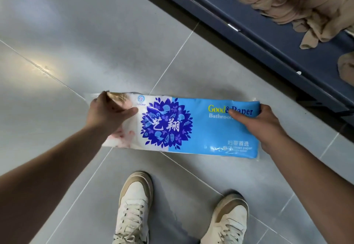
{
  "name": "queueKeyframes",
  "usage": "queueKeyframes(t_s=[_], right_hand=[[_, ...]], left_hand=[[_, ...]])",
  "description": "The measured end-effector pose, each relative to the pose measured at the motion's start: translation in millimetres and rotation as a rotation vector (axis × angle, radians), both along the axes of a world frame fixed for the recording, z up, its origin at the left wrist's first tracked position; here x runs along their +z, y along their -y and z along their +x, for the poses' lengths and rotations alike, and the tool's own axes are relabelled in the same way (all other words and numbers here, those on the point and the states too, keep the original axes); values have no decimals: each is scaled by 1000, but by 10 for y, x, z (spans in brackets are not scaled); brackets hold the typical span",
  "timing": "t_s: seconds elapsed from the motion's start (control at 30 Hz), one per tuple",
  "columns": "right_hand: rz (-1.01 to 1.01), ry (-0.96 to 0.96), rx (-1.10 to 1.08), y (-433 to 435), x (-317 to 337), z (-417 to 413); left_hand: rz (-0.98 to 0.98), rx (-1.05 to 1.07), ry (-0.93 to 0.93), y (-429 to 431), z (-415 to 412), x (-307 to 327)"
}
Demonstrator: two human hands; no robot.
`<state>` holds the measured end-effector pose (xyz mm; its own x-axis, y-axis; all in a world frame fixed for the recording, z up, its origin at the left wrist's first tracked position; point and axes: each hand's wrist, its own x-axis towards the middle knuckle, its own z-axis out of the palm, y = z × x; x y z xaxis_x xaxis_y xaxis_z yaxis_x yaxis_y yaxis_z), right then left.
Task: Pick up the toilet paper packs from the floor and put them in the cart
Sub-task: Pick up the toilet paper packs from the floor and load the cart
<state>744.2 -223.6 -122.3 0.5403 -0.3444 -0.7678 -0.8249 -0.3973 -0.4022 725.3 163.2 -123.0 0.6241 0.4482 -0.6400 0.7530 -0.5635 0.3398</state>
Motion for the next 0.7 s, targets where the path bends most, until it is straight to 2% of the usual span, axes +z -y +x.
queueKeyframes(t_s=[0.17, 0.4, 0.47, 0.7], right_hand=[[-8, 118, -61, 3, 11, 67], [-10, 409, -81, -60, 316, 87], [3, 417, -33, -71, 347, -18], [-105, 289, 173, -109, 456, -486]], left_hand=[[-26, 48, 129, 9, 111, 99], [-94, 135, 424, -71, 259, 346], [-72, 115, 445, -118, 169, 369], [-37, 31, 338, -171, -349, 259]])
